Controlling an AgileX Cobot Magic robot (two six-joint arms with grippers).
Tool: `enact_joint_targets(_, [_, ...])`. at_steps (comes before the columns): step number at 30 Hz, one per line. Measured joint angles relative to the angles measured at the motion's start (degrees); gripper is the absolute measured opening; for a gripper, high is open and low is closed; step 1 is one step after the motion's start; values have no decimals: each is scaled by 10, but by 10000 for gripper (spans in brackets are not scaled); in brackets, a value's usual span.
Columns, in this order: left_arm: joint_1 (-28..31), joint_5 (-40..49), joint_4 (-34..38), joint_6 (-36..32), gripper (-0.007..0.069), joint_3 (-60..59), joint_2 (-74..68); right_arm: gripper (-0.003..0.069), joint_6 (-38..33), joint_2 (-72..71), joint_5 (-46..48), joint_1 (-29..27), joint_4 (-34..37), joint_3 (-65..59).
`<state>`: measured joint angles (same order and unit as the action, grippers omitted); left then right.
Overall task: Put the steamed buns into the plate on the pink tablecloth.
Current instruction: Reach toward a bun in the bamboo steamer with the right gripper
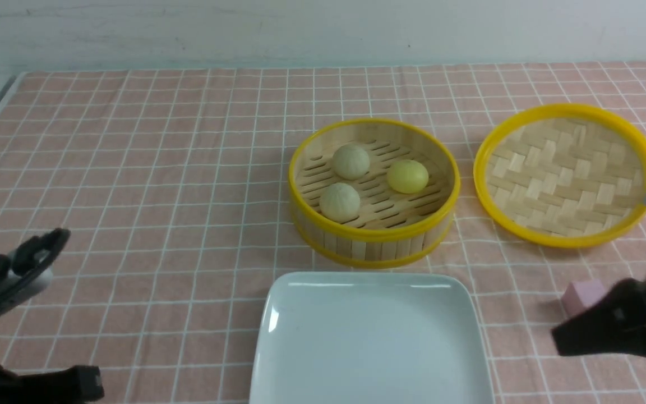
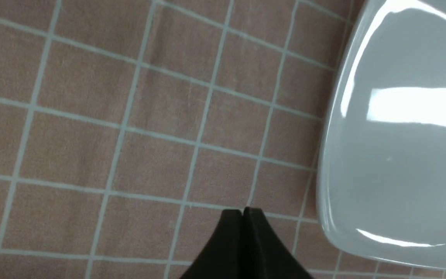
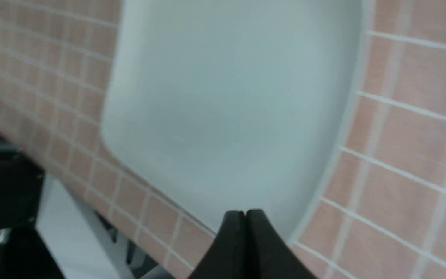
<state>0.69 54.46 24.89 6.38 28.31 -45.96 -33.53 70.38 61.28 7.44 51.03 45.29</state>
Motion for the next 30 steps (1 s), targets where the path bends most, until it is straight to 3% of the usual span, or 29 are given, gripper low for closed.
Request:
enact_joint_targets(5, [0, -3, 0, -6, 7, 0, -29, -8, -8, 112, -1, 74, -17, 93])
enact_joint_targets(7, [0, -12, 0, -7, 11, 0, -33, -5, 48, 183, -29, 115, -86, 183])
enact_joint_targets(8, [0, -12, 0, -7, 11, 0, -33, -4, 53, 189, -29, 115, -92, 183])
enact_joint_targets(9, [0, -16, 0, -7, 13, 0, -33, 2, 97, 230, -59, 134, -160, 246])
enact_joint_targets(12, [0, -18, 1, -7, 15, 0, -33, 21, 164, 287, -87, 150, -241, 325])
enact_joint_targets(14, [0, -18, 1, -8, 16, 0, -33, 58, 227, 348, -103, 159, -328, 402])
enact_joint_targets(20, [0, -38, 1, -9, 22, 0, -33, 230, 335, 470, -141, 161, -473, 559])
enact_joint_targets(24, [0, -44, 1, -9, 27, 0, -33, 323, 370, 517, -184, 161, -499, 599])
enact_joint_targets(30, [0, -45, 0, -9, 33, 0, -33, 333, 381, 557, -214, 161, -500, 603])
